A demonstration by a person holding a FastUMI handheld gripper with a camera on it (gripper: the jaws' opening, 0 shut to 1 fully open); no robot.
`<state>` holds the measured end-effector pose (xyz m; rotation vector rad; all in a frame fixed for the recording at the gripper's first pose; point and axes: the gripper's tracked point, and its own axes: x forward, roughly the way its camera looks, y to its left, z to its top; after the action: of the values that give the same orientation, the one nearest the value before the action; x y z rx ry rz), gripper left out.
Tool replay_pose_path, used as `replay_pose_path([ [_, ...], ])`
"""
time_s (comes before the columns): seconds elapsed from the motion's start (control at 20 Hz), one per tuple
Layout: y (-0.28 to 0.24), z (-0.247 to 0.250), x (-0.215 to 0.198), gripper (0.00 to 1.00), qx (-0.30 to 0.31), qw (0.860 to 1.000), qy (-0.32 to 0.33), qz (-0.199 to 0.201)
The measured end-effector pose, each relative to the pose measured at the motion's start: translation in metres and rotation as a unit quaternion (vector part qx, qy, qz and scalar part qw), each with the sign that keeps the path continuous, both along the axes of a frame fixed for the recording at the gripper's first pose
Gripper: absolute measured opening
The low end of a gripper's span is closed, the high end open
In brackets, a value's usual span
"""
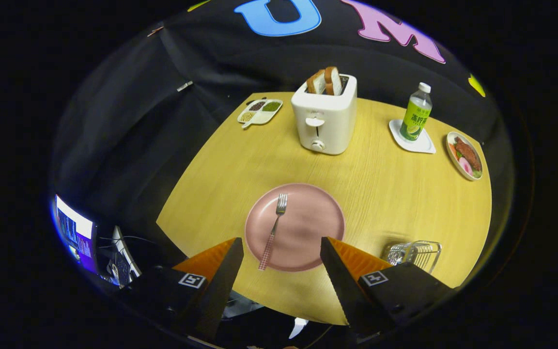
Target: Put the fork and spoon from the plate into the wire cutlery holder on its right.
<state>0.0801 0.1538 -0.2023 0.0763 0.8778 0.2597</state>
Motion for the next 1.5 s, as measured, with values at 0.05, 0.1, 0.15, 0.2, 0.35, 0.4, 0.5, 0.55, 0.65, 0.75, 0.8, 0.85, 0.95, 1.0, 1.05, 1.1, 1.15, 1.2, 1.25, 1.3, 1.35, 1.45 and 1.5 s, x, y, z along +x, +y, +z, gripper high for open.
replay_pose_path([
  [0.05,0.005,-0.013,0.008,1.00,-0.004,1.000,0.010,0.001],
  [0.1,0.010,-0.022,0.012,1.00,-0.008,1.000,0.019,0.003],
  [0.15,0.014,-0.032,0.017,1.00,-0.013,1.000,0.027,0.004],
  [0.2,0.018,-0.042,0.021,1.00,-0.019,0.999,0.037,0.005],
  [0.35,0.028,-0.074,0.030,1.00,-0.032,0.997,0.064,-0.002],
  [0.4,0.029,-0.085,0.032,1.00,-0.035,0.997,0.074,-0.007],
  [0.5,0.030,-0.102,0.034,1.00,-0.040,0.995,0.091,-0.017],
  [0.55,0.030,-0.110,0.035,1.00,-0.047,0.994,0.098,-0.021],
  [0.65,0.030,-0.121,0.032,1.00,-0.058,0.992,0.110,-0.023],
  [0.75,0.032,-0.128,0.032,0.99,-0.064,0.991,0.116,-0.026],
  [0.8,0.032,-0.130,0.033,0.99,-0.067,0.990,0.117,-0.029],
  [0.85,0.034,-0.133,0.033,0.98,-0.066,0.990,0.120,-0.031],
  [0.95,0.037,-0.139,0.033,0.87,-0.065,0.989,0.128,-0.035],
  [1.0,0.039,-0.142,0.031,0.80,-0.066,0.988,0.133,-0.035],
  [1.05,0.041,-0.144,0.030,0.78,-0.067,0.988,0.136,-0.034],
  [1.1,0.042,-0.146,0.029,0.73,-0.069,0.987,0.139,-0.034],
  [1.15,0.042,-0.149,0.026,0.67,-0.071,0.986,0.144,-0.036],
  [1.2,0.042,-0.151,0.025,0.53,-0.072,0.986,0.149,-0.038],
  [1.25,0.042,-0.154,0.022,0.46,-0.072,0.985,0.154,-0.039],
  [1.3,0.043,-0.156,0.020,0.37,-0.071,0.984,0.160,-0.038],
  [1.35,0.043,-0.158,0.017,0.34,-0.070,0.983,0.166,-0.036],
  [1.45,0.041,-0.160,0.017,0.26,-0.073,0.983,0.167,-0.035],
  [1.5,0.035,-0.157,0.016,0.25,-0.079,0.982,0.167,-0.039],
])
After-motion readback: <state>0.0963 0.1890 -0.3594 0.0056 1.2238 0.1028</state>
